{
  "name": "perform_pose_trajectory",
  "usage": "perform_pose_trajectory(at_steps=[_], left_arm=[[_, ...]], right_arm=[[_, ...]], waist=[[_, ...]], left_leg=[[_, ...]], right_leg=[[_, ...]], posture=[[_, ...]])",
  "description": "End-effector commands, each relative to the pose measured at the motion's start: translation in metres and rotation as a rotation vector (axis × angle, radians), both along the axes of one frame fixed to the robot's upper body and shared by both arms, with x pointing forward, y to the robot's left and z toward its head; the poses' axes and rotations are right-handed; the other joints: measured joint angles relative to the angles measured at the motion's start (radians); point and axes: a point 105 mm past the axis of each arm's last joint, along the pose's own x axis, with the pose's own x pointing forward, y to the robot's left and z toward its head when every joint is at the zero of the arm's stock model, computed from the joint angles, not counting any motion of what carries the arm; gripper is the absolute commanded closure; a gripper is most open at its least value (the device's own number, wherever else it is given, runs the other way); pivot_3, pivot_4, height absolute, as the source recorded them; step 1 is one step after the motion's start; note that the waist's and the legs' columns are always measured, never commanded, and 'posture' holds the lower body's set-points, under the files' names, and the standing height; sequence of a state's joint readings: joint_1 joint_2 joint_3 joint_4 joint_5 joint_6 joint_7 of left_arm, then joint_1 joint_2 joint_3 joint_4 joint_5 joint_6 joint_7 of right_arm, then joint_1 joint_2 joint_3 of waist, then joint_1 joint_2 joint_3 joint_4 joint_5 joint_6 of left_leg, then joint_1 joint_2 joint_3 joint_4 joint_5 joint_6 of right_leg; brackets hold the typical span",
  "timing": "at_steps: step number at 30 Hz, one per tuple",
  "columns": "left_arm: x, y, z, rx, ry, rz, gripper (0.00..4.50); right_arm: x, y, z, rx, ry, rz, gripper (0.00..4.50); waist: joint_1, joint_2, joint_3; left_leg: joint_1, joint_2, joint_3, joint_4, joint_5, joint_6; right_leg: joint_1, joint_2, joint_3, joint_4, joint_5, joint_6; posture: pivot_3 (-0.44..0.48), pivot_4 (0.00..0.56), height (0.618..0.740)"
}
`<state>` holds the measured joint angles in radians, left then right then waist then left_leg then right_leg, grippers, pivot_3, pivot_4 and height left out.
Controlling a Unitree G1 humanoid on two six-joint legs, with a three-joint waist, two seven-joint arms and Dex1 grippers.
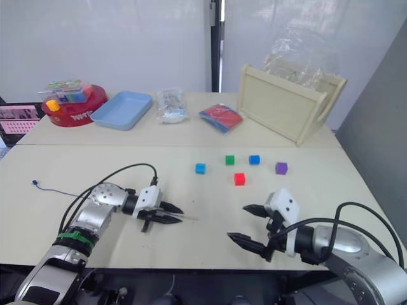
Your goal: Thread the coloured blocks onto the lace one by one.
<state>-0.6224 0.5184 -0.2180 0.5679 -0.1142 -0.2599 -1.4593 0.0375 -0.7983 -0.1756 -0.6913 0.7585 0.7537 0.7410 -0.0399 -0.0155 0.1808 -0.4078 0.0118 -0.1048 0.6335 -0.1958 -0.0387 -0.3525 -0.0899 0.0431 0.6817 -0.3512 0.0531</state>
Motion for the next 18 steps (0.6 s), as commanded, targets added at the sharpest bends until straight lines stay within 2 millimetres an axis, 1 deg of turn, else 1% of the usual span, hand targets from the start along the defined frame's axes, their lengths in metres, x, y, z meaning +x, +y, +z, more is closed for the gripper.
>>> perform_pose_trajectory(at_steps=[1,8,12,15,18], left_arm=[[-0.001,0.0,-0.004,0.021,0.008,-0.004,4.48],[-0.001,-0.001,0.009,-0.022,-0.012,-0.016,4.48],[0.003,-0.003,0.028,-0.089,-0.016,0.008,4.48],[0.003,-0.002,0.042,-0.113,-0.013,0.014,4.48],[-0.001,0.003,0.052,-0.124,-0.005,0.014,4.48]], right_arm=[[0.0,0.001,0.007,0.007,-0.043,0.011,0.0],[-0.003,-0.001,0.006,0.008,-0.038,0.008,0.0],[-0.005,-0.004,0.005,0.018,-0.025,-0.002,0.0],[-0.007,-0.012,0.005,0.041,-0.023,-0.044,0.0],[-0.002,-0.03,0.008,0.085,-0.064,-0.164,0.0]], waist=[[-0.001,0.0,0.0],[0.0,0.0,0.0],[0.0,0.0,0.0],[0.0,0.0,0.0],[-0.002,0.0,0.0]], left_leg=[[0.0,0.0,0.0,0.0,0.0,0.0],[0.0,0.0,0.0,0.0,0.0,0.0],[0.0,0.0,0.0,0.0,0.0,0.0],[-0.001,0.0,0.0,0.0,0.0,0.0],[-0.001,0.0,0.0,0.0,0.0,0.0]], right_leg=[[0.0,0.0,0.0,0.0,0.0,0.0],[0.0,0.0,0.0,0.0,0.0,0.0],[0.0,0.0,0.0,0.0,0.0,0.0],[0.0,0.0,0.0,0.0,0.0,0.0],[-0.001,0.0,0.0,0.0,0.0,0.0]], posture=[[0.0,0.15,0.74],[0.0,0.15,0.74],[0.0,0.15,0.74],[0.0,0.15,0.74],[0.0,0.15,0.74]])
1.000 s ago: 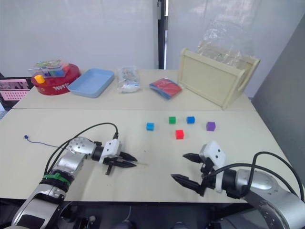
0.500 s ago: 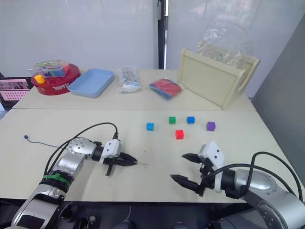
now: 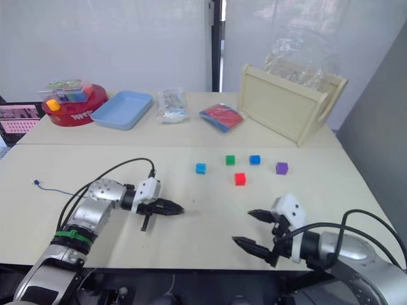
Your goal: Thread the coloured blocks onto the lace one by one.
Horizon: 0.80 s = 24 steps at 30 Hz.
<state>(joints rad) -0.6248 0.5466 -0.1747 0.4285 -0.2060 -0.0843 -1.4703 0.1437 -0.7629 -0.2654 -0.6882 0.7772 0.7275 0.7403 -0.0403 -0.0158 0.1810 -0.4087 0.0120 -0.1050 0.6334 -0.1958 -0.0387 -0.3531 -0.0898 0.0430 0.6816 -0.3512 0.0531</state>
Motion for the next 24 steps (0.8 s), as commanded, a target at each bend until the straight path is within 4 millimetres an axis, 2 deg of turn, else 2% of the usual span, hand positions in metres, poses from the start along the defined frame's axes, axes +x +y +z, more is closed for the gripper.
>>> perform_pose_trajectory(at_steps=[1,7,9,12,15,18,19,21,24], left_arm=[[-0.004,0.005,0.023,-0.038,-0.03,-0.01,4.48],[-0.009,0.005,0.037,-0.061,0.003,-0.015,4.48],[-0.015,0.007,0.041,-0.053,0.04,-0.033,4.48],[-0.022,0.007,0.047,-0.044,0.068,-0.05,4.48],[-0.026,-0.001,0.052,-0.05,0.064,-0.052,4.48],[-0.031,-0.002,0.052,-0.056,0.058,-0.044,4.48],[-0.032,-0.003,0.052,-0.057,0.057,-0.042,4.48],[-0.035,0.0,0.048,-0.061,0.063,-0.022,4.48],[-0.038,0.002,0.044,-0.061,0.06,0.004,4.48]], right_arm=[[0.003,-0.02,0.011,0.028,-0.094,-0.118,0.0],[0.002,-0.055,0.005,0.095,-0.138,-0.352,0.0],[0.007,-0.072,-0.01,0.05,-0.131,-0.518,0.0],[0.026,-0.082,-0.013,-0.006,-0.205,-0.683,0.0],[0.046,-0.089,-0.012,-0.065,-0.248,-0.728,0.0],[0.073,-0.098,-0.002,-0.078,-0.308,-0.814,0.0],[0.078,-0.101,-0.001,-0.081,-0.312,-0.832,0.0],[0.101,-0.102,0.001,-0.065,-0.279,-0.846,0.0],[0.129,-0.096,0.004,-0.035,-0.207,-0.826,0.0]], waist=[[-0.001,0.0,0.0],[-0.001,0.0,0.0],[-0.001,0.0,0.0],[-0.01,0.0,0.0],[-0.009,0.003,0.0],[-0.011,0.003,0.0],[-0.008,0.003,0.0],[-0.006,0.003,0.0],[-0.012,0.003,0.0]], left_leg=[[0.0,0.0,0.0,0.0,0.0,0.0],[0.001,0.0,0.0,0.0,0.0,0.0],[0.001,0.0,0.0,-0.001,0.0,0.0],[0.002,0.001,0.001,-0.002,0.0,0.0],[0.003,0.0,0.002,-0.002,0.0,0.0],[0.003,0.001,0.002,-0.002,0.0,0.0],[0.003,0.001,0.002,-0.003,0.0,0.0],[0.003,0.001,0.001,-0.004,0.0,0.0],[0.003,0.001,0.003,-0.005,0.001,-0.001]], right_leg=[[0.0,0.0,0.0,0.0,0.0,0.0],[0.0,0.0,0.001,0.0,0.0,0.0],[0.0,0.0,0.001,0.0,0.0,0.0],[-0.001,0.001,0.002,0.0,0.0,0.0],[-0.001,0.0,0.003,0.001,0.0,0.0],[-0.001,0.001,0.003,0.001,0.0,0.0],[-0.001,0.001,0.003,0.001,0.0,0.0],[-0.001,0.001,0.003,0.0,0.0,0.0],[-0.001,0.0,0.004,0.0,0.0,0.0]], posture=[[0.0,0.15,0.74],[0.0,0.15,0.74],[0.0,0.15,0.74],[0.0,0.15,0.74],[0.0,0.15,0.74],[0.0,0.15,0.74],[0.0,0.15,0.74],[0.0,0.15,0.74],[0.0,0.15,0.74]])
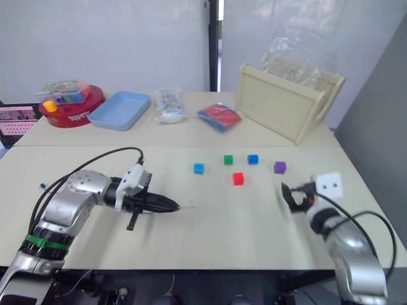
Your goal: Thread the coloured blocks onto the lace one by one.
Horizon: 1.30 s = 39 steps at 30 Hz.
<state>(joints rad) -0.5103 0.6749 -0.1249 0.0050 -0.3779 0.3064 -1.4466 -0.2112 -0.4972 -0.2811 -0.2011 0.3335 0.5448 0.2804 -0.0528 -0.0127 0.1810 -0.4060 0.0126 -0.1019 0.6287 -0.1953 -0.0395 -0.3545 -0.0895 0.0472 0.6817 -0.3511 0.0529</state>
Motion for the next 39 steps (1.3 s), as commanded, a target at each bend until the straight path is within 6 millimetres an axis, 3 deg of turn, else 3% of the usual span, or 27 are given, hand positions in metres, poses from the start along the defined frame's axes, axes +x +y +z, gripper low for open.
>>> perform_pose_trajectory(at_steps=[1,10,19,20,24,28,35,39], left_arm=[[-0.003,-0.001,0.009,-0.025,-0.052,0.03,4.48],[-0.01,-0.006,0.005,-0.045,-0.059,0.106,4.48],[-0.01,-0.002,0.006,-0.032,-0.079,0.135,4.48],[-0.01,-0.002,0.006,-0.031,-0.079,0.134,4.5],[-0.008,-0.003,0.006,-0.028,-0.084,0.129,4.5],[-0.006,-0.002,0.005,-0.039,-0.076,0.125,4.5],[-0.008,-0.002,-0.006,-0.026,-0.048,0.081,4.5],[-0.007,0.0,-0.014,-0.011,-0.024,0.053,4.5]], right_arm=[[0.023,0.002,0.003,0.018,0.039,0.014,0.0],[0.069,0.006,0.001,-0.004,0.06,0.003,0.0],[0.088,-0.001,-0.017,0.02,0.084,-0.054,0.0],[0.089,0.0,-0.018,0.02,0.084,-0.053,0.56],[0.089,0.004,-0.019,0.051,0.05,-0.045,1.87],[0.076,0.006,-0.014,0.078,0.009,-0.025,3.24],[0.025,0.031,-0.005,0.164,0.044,0.101,3.31],[-0.022,0.073,-0.014,0.249,0.139,0.216,3.31]], waist=[[0.002,0.0,0.0],[0.007,0.0,0.0],[0.002,0.0,0.0],[0.002,0.0,0.0],[0.0,0.0,0.0],[0.003,0.0,0.0],[0.007,0.0,0.0],[0.007,0.0,0.0]], left_leg=[[0.0,0.0,0.0,0.0,0.0,0.0],[-0.001,0.0,0.0,0.0,0.0,0.0],[-0.001,0.0,0.0,-0.001,0.0,0.0],[-0.001,0.0,0.0,-0.001,0.0,0.0],[0.0,0.0,0.0,-0.001,0.0,0.0],[-0.001,0.0,0.0,-0.001,0.0,0.0],[-0.002,0.0,0.0,-0.001,0.0,0.0],[-0.001,0.001,-0.001,-0.002,0.0,0.0]], right_leg=[[0.0,0.0,0.0,0.0,0.0,0.0],[-0.001,-0.001,0.0,-0.001,0.0,0.0],[-0.001,0.0,0.0,-0.001,0.0,0.0],[-0.001,0.0,0.0,-0.001,0.0,0.0],[-0.001,0.0,0.0,-0.001,0.0,0.0],[-0.001,0.0,0.0,-0.001,0.0,0.0],[-0.002,0.0,0.0,0.0,0.0,0.0],[-0.002,0.0,0.0,0.0,0.0,0.0]], posture=[[0.0,0.15,0.74],[0.0,0.15,0.74],[0.0,0.15,0.74],[0.0,0.15,0.74],[0.0,0.15,0.74],[0.0,0.15,0.74],[0.0,0.15,0.74],[0.0,0.15,0.74]])
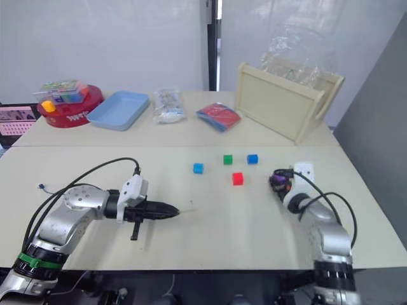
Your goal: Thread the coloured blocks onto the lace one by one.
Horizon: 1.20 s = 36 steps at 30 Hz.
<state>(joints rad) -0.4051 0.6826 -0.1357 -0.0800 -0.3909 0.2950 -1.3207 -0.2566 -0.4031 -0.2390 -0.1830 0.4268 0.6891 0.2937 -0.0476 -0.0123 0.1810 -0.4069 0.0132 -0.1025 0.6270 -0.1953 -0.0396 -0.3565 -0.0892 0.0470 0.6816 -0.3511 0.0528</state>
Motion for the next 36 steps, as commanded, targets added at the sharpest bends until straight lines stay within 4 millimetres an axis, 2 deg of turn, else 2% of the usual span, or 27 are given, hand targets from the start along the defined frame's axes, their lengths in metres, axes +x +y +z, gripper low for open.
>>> perform_pose_trajectory(at_steps=[1,3,7,10,14,16,19,22,24,27,31,33,36], left_arm=[[0.002,0.003,0.0,0.007,-0.015,-0.033,4.5],[0.006,0.002,0.001,0.007,-0.017,-0.044,4.5],[0.012,-0.006,0.002,0.0,-0.018,-0.079,4.5],[0.012,-0.011,0.001,0.001,-0.013,-0.112,4.5],[0.013,-0.011,-0.001,0.015,-0.011,-0.128,4.5],[0.013,-0.011,-0.002,0.019,-0.01,-0.134,4.5],[0.013,-0.011,-0.002,0.023,-0.007,-0.139,4.5],[0.013,-0.01,-0.003,0.022,-0.008,-0.136,4.5],[0.013,-0.01,-0.003,0.023,-0.01,-0.133,4.5],[0.012,-0.01,-0.004,0.017,-0.018,-0.121,4.5],[0.008,-0.012,-0.007,0.013,-0.022,-0.118,4.5],[0.006,-0.014,-0.008,0.016,-0.028,-0.115,4.5],[0.005,-0.015,-0.009,0.016,-0.032,-0.111,4.5]], right_arm=[[-0.04,0.047,0.005,0.098,0.03,0.11,3.31],[-0.055,0.062,-0.002,0.116,0.063,0.117,3.31],[-0.071,0.086,-0.018,0.108,0.128,0.114,3.31],[-0.075,0.092,-0.029,0.133,0.175,0.074,3.31],[-0.076,0.097,-0.032,0.181,0.192,0.062,3.31],[-0.077,0.097,-0.03,0.199,0.188,0.057,2.21],[-0.084,0.094,-0.018,0.218,0.161,0.107,1.25],[-0.092,0.079,0.0,0.18,0.113,0.175,0.18],[-0.095,0.074,0.009,0.159,0.099,0.238,0.03],[-0.096,0.064,0.034,0.035,0.058,0.418,0.03],[-0.084,0.063,0.055,-0.262,-0.053,0.596,0.03],[-0.087,0.069,0.045,-0.464,-0.012,0.816,0.03],[-0.085,0.064,0.033,-0.607,0.037,0.975,0.03]], waist=[[0.002,0.0,0.0],[0.002,0.0,0.0],[0.004,0.0,0.0],[0.002,0.0,0.0],[-0.001,0.0,0.0],[0.0,0.0,0.0],[0.002,0.0,0.0],[0.006,0.0,0.0],[0.005,0.0,0.0],[-0.002,0.001,0.0],[-0.003,0.0,0.0],[-0.002,0.001,0.001],[0.003,0.001,0.001]], left_leg=[[0.0,0.0,0.0,0.0,0.0,0.0],[0.0,0.001,-0.001,0.0,0.0,0.0],[-0.001,-0.001,-0.001,0.0,0.0,0.0],[0.0,-0.001,-0.001,0.0,0.0,0.0],[0.0,0.0,-0.001,0.0,0.0,0.0],[0.001,0.0,-0.001,0.0,0.0,0.0],[0.0,0.0,-0.001,0.0,0.0,0.0],[-0.001,-0.001,-0.001,0.0,0.0,0.0],[-0.001,-0.001,-0.001,0.0,0.0,0.0],[0.0,-0.001,0.0,0.0,0.0,0.0],[0.001,0.0,0.0,0.0,-0.001,0.001],[0.001,0.0,-0.001,0.0,-0.001,0.001],[0.0,0.0,0.0,0.002,-0.001,0.002]], right_leg=[[0.0,0.0,0.0,0.0,0.0,0.0],[0.0,0.001,0.0,0.0,0.0,0.0],[0.0,-0.001,0.0,0.001,0.0,0.0],[0.0,0.0,0.0,0.001,0.0,0.0],[0.0,0.001,0.0,0.001,0.0,0.0],[0.0,0.001,0.0,0.001,0.0,0.0],[0.0,0.0,0.0,0.001,0.0,0.0],[0.0,0.0,0.0,0.0,0.0,0.0],[0.0,0.0,0.0,0.0,0.0,0.0],[0.0,0.0,0.001,0.0,0.0,0.0],[0.001,0.001,0.0,0.0,0.0,0.0],[0.001,0.001,0.0,0.0,0.0,0.0],[0.001,0.001,0.0,-0.002,0.0,0.0]], posture=[[0.0,0.15,0.74],[0.0,0.15,0.74],[0.0,0.15,0.74],[0.0,0.15,0.74],[0.0,0.15,0.74],[0.0,0.15,0.74],[0.0,0.15,0.74],[0.0,0.15,0.74],[0.0,0.15,0.74],[0.0,0.15,0.74],[0.0,0.15,0.74],[0.0,0.15,0.74],[0.0,0.15,0.74]])
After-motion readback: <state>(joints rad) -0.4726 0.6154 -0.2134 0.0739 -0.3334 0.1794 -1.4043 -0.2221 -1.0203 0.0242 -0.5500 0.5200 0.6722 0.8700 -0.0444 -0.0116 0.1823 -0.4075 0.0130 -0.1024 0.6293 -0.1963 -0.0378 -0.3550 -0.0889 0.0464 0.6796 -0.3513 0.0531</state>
